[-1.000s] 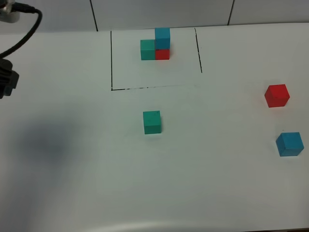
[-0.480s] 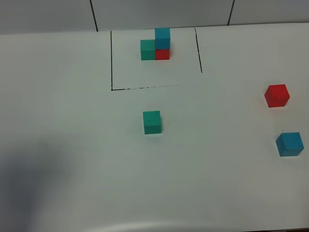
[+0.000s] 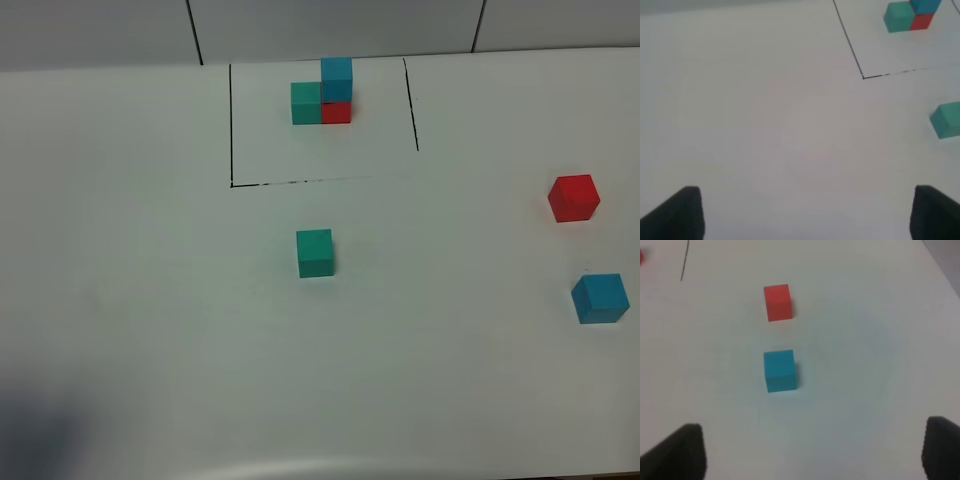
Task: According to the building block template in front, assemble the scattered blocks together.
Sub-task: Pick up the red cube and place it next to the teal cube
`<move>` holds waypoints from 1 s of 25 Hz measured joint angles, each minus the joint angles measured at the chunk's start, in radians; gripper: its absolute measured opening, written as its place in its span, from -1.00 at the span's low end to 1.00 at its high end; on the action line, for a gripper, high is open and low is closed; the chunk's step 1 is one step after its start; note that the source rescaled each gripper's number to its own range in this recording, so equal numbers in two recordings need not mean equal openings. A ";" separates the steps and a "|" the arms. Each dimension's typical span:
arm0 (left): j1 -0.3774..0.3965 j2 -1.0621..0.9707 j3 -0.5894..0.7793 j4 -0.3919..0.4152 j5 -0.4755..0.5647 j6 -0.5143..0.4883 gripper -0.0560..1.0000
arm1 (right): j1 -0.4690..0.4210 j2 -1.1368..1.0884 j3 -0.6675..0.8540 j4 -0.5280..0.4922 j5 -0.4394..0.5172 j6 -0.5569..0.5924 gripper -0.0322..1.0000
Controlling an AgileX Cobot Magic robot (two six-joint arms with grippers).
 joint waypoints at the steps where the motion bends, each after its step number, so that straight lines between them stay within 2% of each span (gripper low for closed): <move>1: 0.000 -0.021 0.008 -0.017 0.001 0.008 0.61 | 0.000 0.000 0.000 0.000 0.000 0.000 0.52; 12: 0.000 -0.216 0.041 -0.240 0.118 0.194 0.60 | 0.000 0.000 0.000 0.000 0.000 0.003 0.52; 19: 0.000 -0.367 0.172 -0.252 0.141 0.202 0.59 | 0.000 0.000 0.000 0.000 0.000 0.004 0.52; 25: 0.000 -0.473 0.224 -0.255 0.157 0.196 0.54 | 0.000 0.000 0.000 0.000 0.000 0.005 0.52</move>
